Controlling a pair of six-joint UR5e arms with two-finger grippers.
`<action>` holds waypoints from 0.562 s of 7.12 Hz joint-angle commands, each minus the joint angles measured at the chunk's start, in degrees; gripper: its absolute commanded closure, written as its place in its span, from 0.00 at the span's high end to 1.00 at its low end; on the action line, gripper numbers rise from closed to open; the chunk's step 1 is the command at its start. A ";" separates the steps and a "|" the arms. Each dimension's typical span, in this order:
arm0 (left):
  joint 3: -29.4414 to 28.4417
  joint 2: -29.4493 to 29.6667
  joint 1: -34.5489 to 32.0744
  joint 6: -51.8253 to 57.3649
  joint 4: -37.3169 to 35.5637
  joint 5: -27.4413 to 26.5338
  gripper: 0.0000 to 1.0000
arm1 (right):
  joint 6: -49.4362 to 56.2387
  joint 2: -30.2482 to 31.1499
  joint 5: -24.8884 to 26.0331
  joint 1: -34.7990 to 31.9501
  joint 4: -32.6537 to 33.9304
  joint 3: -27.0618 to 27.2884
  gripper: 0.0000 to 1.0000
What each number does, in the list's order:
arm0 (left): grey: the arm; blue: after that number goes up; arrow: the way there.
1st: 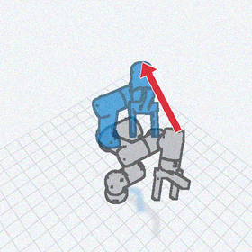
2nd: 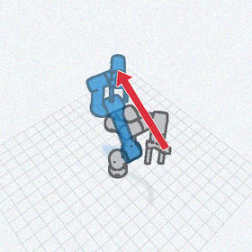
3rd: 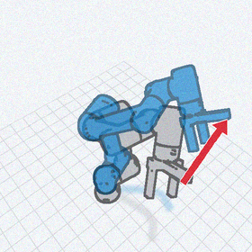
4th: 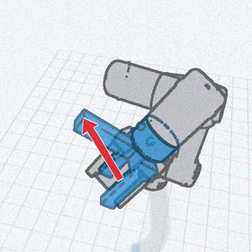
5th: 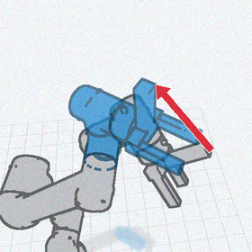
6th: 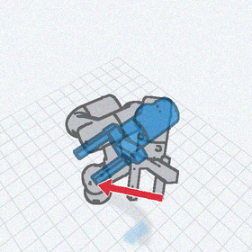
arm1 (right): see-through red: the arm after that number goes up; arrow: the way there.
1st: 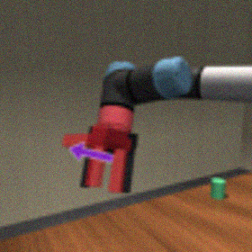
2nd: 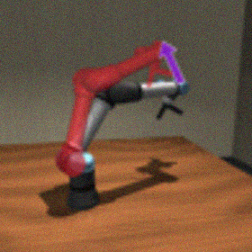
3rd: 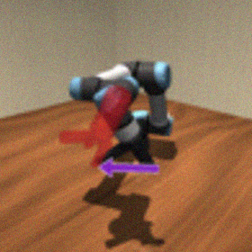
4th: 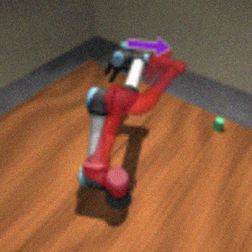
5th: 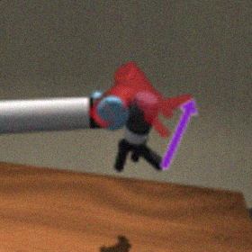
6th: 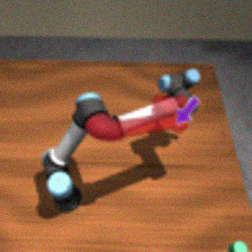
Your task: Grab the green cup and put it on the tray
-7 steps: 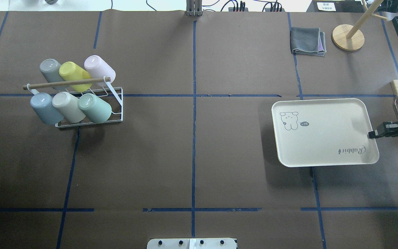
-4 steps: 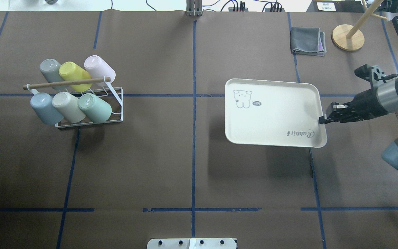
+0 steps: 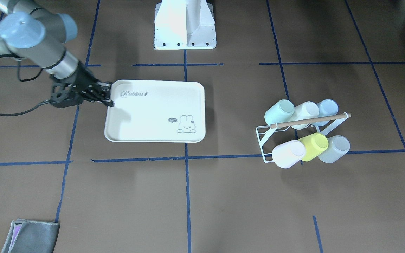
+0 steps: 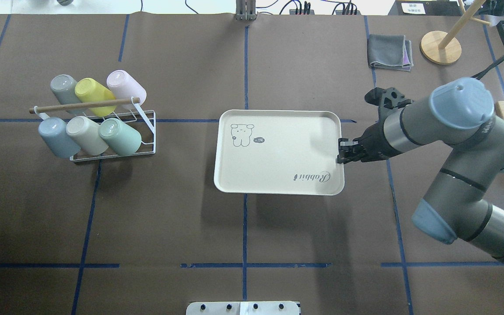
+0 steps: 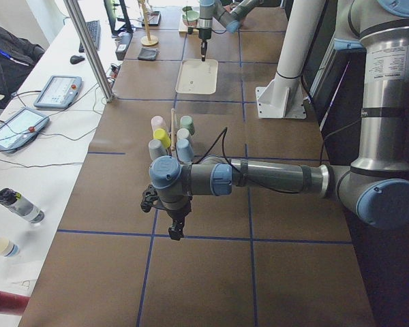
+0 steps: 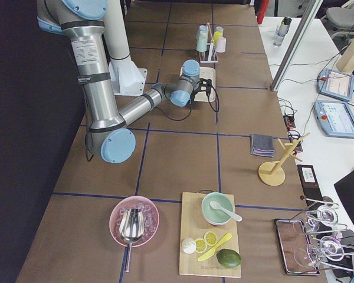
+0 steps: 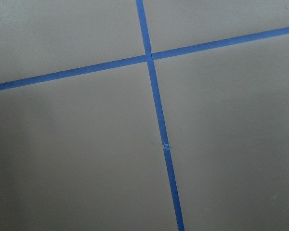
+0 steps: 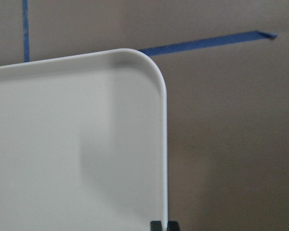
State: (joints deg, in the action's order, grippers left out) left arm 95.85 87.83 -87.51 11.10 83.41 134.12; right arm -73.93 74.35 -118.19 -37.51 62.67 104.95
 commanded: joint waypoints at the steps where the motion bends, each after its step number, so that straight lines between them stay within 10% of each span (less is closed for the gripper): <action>1: -0.39 0.06 0.06 0.06 0.00 0.00 1.00 | -1.83 -4.45 7.87 7.52 2.54 -2.10 0.00; 4: -0.40 0.06 0.06 -0.02 0.00 0.09 1.00 | -1.83 -4.12 8.51 9.21 2.54 -3.43 0.00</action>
State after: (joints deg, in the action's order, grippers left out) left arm 95.47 87.89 -87.46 11.11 83.41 134.20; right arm -75.73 70.22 -110.01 -28.85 65.19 102.07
